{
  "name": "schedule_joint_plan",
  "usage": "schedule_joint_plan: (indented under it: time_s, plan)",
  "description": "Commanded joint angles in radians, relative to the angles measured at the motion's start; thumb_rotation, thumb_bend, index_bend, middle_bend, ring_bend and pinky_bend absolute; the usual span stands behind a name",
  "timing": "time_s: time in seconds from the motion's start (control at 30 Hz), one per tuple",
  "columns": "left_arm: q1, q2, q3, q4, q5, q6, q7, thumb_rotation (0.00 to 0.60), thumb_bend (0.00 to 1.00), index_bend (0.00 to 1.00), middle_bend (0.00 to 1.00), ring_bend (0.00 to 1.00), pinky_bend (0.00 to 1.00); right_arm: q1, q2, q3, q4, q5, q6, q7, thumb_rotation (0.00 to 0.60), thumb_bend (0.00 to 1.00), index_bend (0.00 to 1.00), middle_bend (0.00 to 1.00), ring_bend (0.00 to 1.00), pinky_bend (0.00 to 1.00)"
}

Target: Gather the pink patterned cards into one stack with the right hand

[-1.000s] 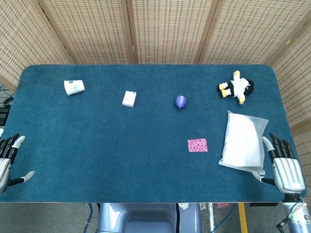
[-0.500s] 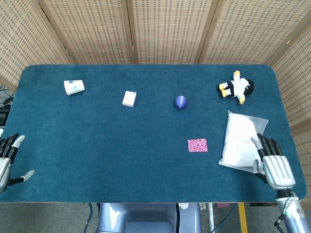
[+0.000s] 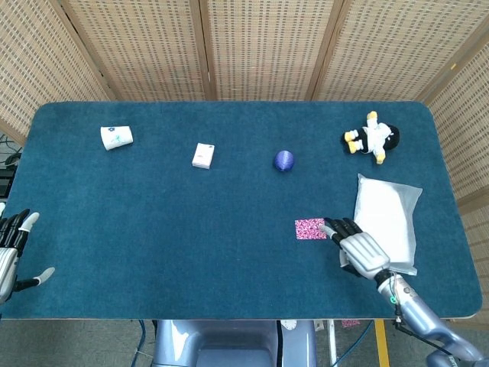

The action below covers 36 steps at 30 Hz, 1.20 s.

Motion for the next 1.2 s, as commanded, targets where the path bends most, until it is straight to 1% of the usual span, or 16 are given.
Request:
schedule_joint_plan:
  time_s: [0.03,0.23,0.43,0.6,0.87,1.0,1.2]
  plan:
    - [0.000,0.001,0.000,0.000,0.000,0.000,-0.001,0.600,0.00,0.00,0.00,0.00,0.00,0.030,-0.032,0.006,0.009,0.042,-0.040,-0.066,0.600,1.00,0.04,0.00,0.00,0.00]
    - [0.000,0.001,0.001,0.001,0.001,0.001,-0.004,0.600,0.00,0.00,0.00,0.00,0.00,0.057,-0.072,0.006,0.012,0.117,-0.082,-0.157,0.600,1.00,0.04,0.00,0.00,0.00]
    - [0.000,0.001,0.001,-0.001,0.000,-0.001,-0.001,0.600,0.00,0.00,0.00,0.00,0.00,0.073,-0.111,-0.008,0.027,0.188,-0.107,-0.258,0.600,1.00,0.04,0.00,0.00,0.01]
    - [0.000,0.001,0.000,-0.003,-0.003,-0.002,0.002,0.600,0.00,0.00,0.00,0.00,0.00,0.090,-0.142,-0.008,0.041,0.242,-0.124,-0.298,0.600,1.00,0.04,0.00,0.00,0.01]
    - [0.000,0.000,-0.002,-0.004,-0.007,-0.002,0.005,0.600,0.00,0.00,0.00,0.00,0.00,0.110,-0.170,-0.019,0.055,0.292,-0.142,-0.340,0.600,1.00,0.04,0.00,0.00,0.01]
    - [0.000,0.000,-0.002,-0.004,-0.007,-0.002,0.005,0.600,0.00,0.00,0.00,0.00,0.00,0.119,-0.171,-0.023,0.051,0.313,-0.151,-0.340,0.600,1.00,0.04,0.04,0.00,0.07]
    - [0.000,0.000,-0.002,-0.005,-0.008,-0.002,0.007,0.600,0.00,0.00,0.00,0.00,0.00,0.129,-0.148,-0.045,0.019,0.303,-0.169,-0.321,0.600,1.00,0.04,0.07,0.03,0.16]
